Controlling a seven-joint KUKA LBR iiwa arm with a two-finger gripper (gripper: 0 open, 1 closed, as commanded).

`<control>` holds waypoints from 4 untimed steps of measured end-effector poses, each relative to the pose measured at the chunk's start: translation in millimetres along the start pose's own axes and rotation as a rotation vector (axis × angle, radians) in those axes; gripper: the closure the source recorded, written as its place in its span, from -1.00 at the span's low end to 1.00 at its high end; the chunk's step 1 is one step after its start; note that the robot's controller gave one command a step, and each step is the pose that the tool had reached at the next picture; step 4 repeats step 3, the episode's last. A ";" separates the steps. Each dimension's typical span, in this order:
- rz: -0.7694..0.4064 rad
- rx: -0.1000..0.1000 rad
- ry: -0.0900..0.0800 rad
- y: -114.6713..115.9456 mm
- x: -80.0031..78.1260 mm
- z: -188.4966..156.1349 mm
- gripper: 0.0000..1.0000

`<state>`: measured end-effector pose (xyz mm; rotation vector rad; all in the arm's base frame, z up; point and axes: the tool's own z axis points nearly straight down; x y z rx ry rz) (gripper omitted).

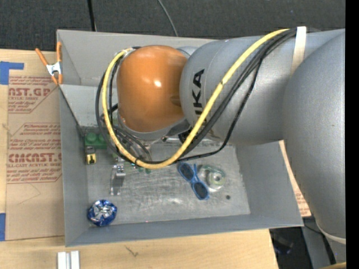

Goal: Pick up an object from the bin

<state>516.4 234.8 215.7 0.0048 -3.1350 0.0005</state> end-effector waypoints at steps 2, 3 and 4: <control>-0.229 -0.006 -0.023 -5.9 31.4 141.8 1.00; -0.208 -0.003 -0.016 1.9 23.6 9.4 1.00; -0.208 -0.003 -0.016 1.9 23.6 9.4 1.00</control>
Offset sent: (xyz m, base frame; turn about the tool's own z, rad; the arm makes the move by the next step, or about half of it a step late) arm -0.0367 -0.0080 -0.1457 -0.2296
